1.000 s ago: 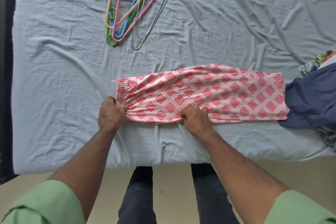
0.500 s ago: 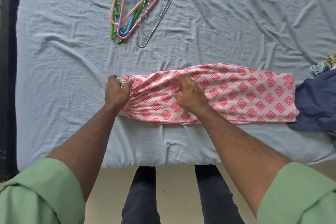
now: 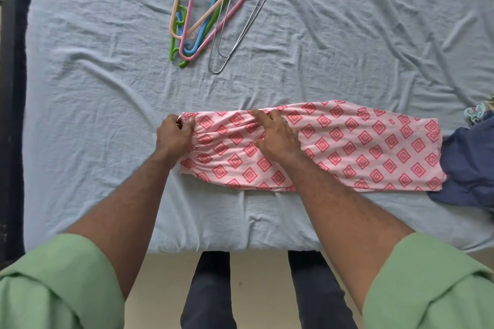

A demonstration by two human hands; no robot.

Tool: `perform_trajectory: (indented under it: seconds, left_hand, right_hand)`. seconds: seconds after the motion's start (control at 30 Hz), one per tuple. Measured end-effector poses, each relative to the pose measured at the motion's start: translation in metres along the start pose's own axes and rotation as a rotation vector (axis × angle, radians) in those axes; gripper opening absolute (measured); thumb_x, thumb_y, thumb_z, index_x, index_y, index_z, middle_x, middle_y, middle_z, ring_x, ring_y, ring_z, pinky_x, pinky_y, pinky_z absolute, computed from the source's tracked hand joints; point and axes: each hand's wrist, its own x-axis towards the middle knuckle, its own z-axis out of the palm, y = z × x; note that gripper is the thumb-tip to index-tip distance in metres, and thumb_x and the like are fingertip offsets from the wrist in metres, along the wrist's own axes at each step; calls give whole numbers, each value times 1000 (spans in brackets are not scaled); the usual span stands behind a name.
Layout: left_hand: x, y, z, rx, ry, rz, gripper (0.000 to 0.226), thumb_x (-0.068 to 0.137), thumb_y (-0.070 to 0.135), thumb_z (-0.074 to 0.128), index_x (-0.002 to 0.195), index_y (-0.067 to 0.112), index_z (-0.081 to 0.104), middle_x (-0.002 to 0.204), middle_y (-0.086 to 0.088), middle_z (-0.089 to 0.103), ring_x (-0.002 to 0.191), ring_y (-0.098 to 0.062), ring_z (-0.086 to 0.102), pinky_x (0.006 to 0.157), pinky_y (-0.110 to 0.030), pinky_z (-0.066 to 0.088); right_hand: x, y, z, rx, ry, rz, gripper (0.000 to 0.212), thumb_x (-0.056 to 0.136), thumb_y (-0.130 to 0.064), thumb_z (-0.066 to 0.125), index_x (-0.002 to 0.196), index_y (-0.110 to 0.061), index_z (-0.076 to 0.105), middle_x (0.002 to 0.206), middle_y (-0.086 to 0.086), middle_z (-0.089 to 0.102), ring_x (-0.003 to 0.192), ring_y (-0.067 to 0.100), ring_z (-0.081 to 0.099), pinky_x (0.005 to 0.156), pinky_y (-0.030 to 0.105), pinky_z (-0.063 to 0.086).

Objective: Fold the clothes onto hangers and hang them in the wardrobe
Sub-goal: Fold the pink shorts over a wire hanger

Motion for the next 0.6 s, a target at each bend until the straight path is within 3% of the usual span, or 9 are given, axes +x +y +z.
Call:
perform_trajectory:
  seconds: [0.13,0.23,0.3,0.47,0.6]
  left_hand:
    - [-9,-12,-5,-15,-47,-5,43,90,51,70,104,11,63,99,-7,67,92,-24,65,79,-40,55]
    - [-13,-19,-7,106,-55,14,35,92,43,69,102,10,66,95,-8,67,93,-30,67,84,-45,58]
    - [-10,-17,-9,148,-37,58,29,93,37,70,97,8,67,89,-6,66,90,-29,66,81,-39,54]
    - [7,21,-26,116,96,148,28,92,38,71,95,11,65,84,-1,65,81,-19,60,72,-30,42]
    - [34,55,-43,53,29,230,20,93,34,70,87,16,64,81,-3,68,80,-24,69,74,-38,57]
  right_hand:
    - [-1,-2,0,-29,-12,17,85,85,-15,72,150,-45,26,140,3,39,118,21,52,103,50,38]
    - [0,-3,-2,-83,-96,30,92,86,-20,73,154,-45,17,147,6,31,122,23,49,105,52,36]
    - [2,-4,-7,-50,-126,32,92,82,-19,74,152,-45,20,143,6,34,123,24,47,105,52,36]
    - [17,-18,-31,93,19,-8,53,84,-16,66,133,-30,51,116,-3,50,108,17,51,106,48,39]
    - [47,-46,-50,87,63,-69,42,90,-13,59,129,-26,55,119,-3,52,109,17,54,101,42,37]
